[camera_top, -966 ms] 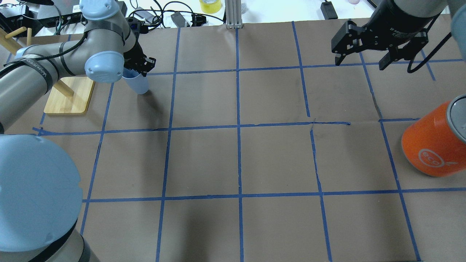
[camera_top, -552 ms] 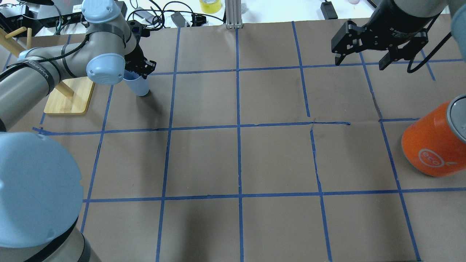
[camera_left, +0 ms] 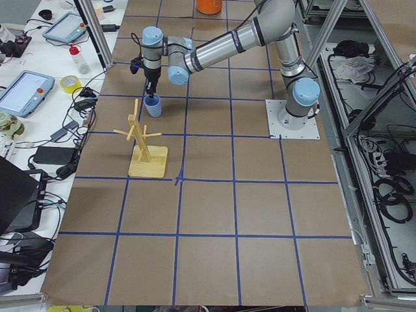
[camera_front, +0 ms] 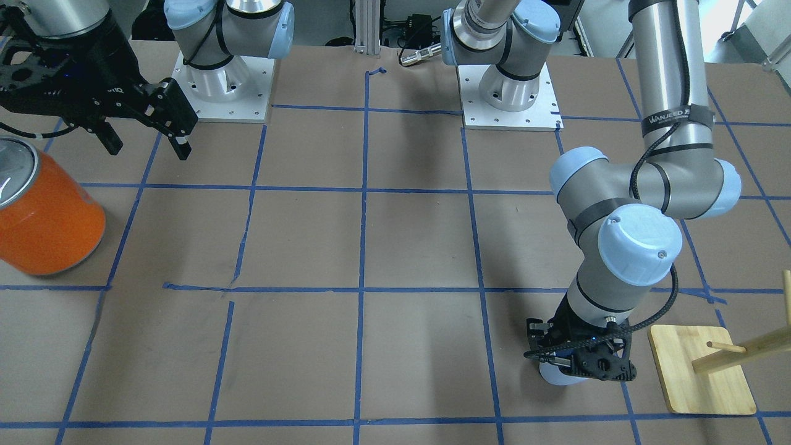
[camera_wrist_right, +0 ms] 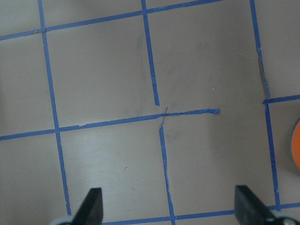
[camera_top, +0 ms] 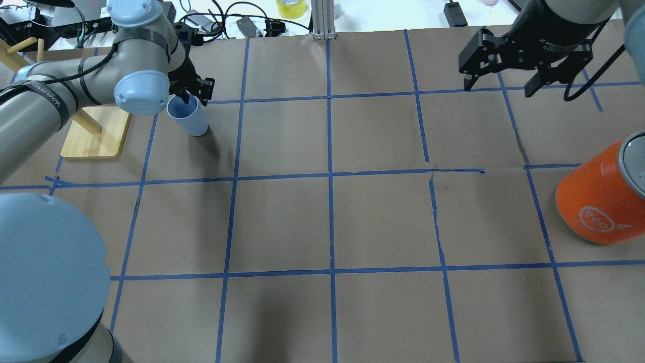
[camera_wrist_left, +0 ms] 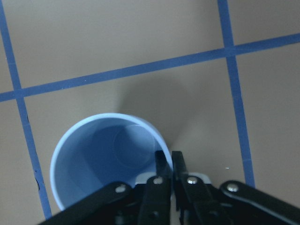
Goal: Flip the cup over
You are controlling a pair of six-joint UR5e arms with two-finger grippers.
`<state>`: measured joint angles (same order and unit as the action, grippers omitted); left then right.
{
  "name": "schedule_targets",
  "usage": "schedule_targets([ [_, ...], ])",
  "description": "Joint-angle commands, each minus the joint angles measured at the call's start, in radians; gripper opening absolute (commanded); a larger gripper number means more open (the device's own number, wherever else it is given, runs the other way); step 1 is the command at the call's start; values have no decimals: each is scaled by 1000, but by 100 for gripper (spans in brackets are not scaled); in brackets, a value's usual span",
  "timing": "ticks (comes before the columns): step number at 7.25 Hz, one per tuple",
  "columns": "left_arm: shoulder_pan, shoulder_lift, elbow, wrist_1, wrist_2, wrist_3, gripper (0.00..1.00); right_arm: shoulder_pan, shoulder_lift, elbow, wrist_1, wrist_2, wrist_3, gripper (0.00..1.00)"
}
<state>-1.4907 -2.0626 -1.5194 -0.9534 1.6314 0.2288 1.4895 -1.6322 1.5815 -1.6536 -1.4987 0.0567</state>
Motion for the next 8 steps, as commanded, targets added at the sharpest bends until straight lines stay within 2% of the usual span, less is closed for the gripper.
schedule_targets([
  [1, -9, 102, 22, -199, 2, -25, 98, 0, 0, 0, 0, 0, -2, 100],
  [3, -34, 227, 25, -374, 2, -125, 100, 0, 0, 0, 0, 0, -2, 100],
  [5, -121, 329, 27, -470, 65, -198, 100, 0, 0, 0, 0, 1, -2, 100],
  [7, -138, 473, 30, -618, 26, -200, 100, 0, 0, 0, 0, 1, -2, 100],
  [8, -129, 516, 27, -626, 12, -189, 100, 0, 0, 0, 0, 1, -2, 100],
])
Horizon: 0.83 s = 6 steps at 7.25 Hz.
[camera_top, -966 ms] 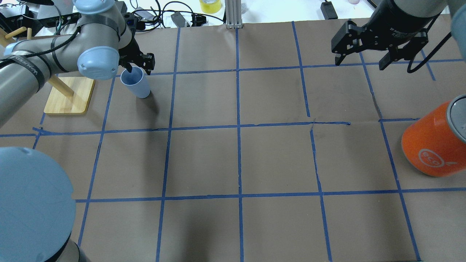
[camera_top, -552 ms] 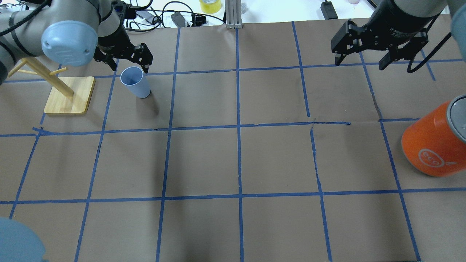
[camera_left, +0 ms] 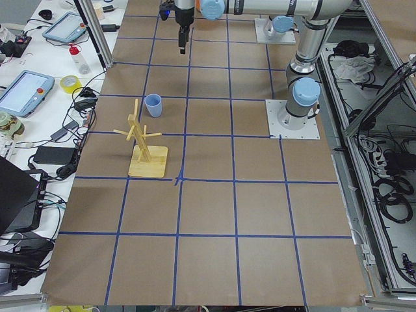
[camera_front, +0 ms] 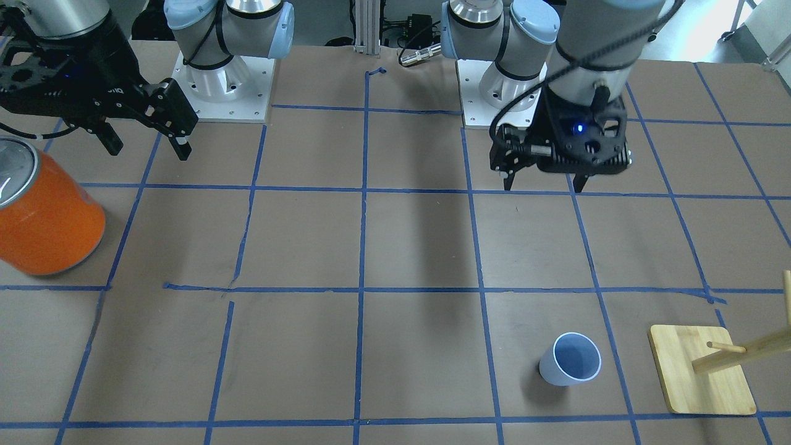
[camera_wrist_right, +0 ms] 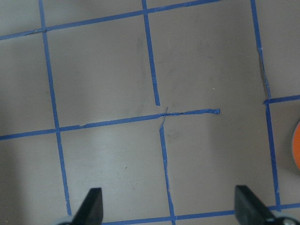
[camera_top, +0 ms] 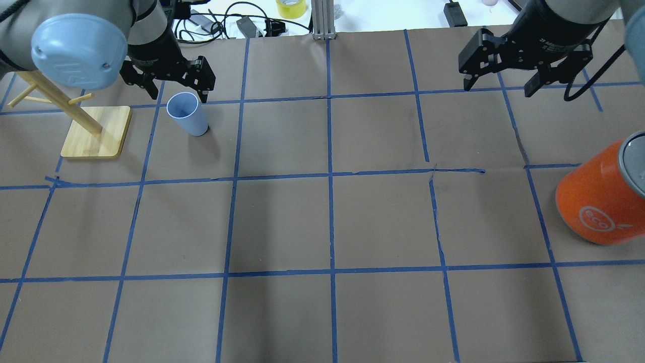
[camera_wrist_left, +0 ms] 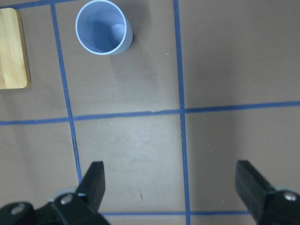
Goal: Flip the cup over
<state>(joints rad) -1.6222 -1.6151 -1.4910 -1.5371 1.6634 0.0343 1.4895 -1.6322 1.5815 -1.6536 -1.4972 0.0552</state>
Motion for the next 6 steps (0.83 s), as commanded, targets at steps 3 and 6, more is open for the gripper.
schedule_targets([
  [3, 54, 87, -21, -44, -19, 18, 100, 0, 0, 0, 2, 0, 0, 100],
  [6, 62, 84, -28, -46, -21, 61, 100, 0, 0, 0, 2, 0, 0, 100],
])
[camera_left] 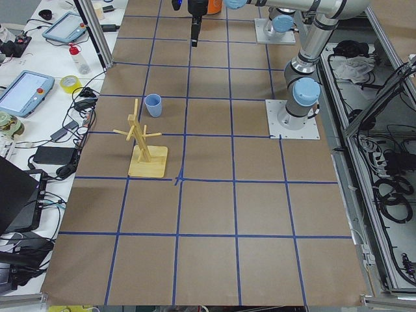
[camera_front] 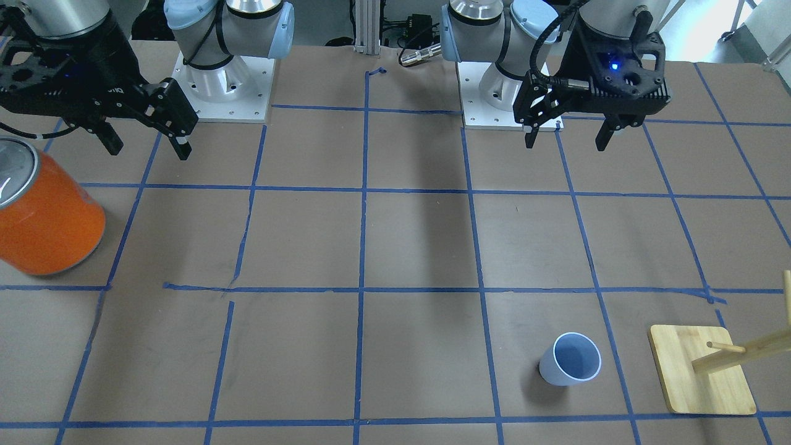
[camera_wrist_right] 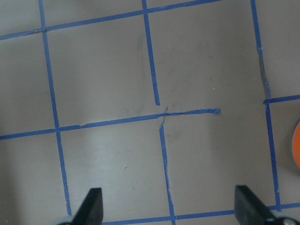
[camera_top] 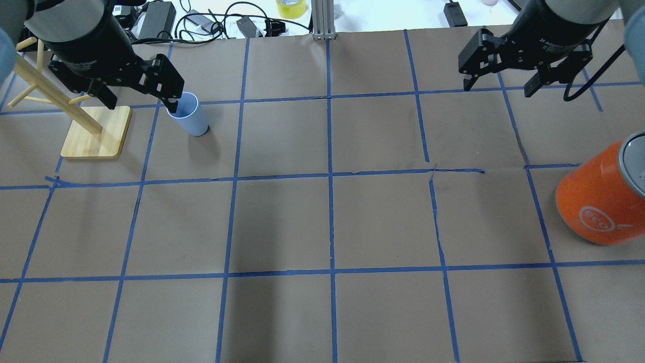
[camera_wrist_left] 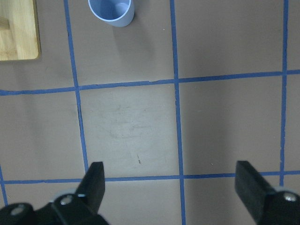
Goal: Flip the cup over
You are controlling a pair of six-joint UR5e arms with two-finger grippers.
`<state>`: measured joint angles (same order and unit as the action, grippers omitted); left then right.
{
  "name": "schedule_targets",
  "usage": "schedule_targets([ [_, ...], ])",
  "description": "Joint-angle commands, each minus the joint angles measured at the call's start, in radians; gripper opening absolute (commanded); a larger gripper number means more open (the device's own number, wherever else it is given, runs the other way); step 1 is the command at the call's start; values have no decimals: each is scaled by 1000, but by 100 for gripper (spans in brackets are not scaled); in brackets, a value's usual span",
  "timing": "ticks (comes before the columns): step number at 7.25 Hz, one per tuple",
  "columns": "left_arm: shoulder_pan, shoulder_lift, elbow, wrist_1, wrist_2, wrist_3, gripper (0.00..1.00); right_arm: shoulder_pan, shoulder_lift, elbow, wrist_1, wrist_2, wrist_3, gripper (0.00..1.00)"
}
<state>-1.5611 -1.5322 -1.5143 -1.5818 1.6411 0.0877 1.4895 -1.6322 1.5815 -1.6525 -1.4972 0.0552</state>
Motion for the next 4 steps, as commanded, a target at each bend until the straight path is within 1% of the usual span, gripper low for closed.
schedule_targets([
  [1, 1, 1, -9, 0, -4, 7, 100, 0, 2, 2, 0, 0, 0, 100],
  [3, 6, 1, -6, 8, -47, 12, 100, 0, 2, 2, 0, 0, 0, 100],
  [4, 4, 1, -9, 9, -43, 9, 100, 0, 0, 2, 0, 0, 0, 100],
])
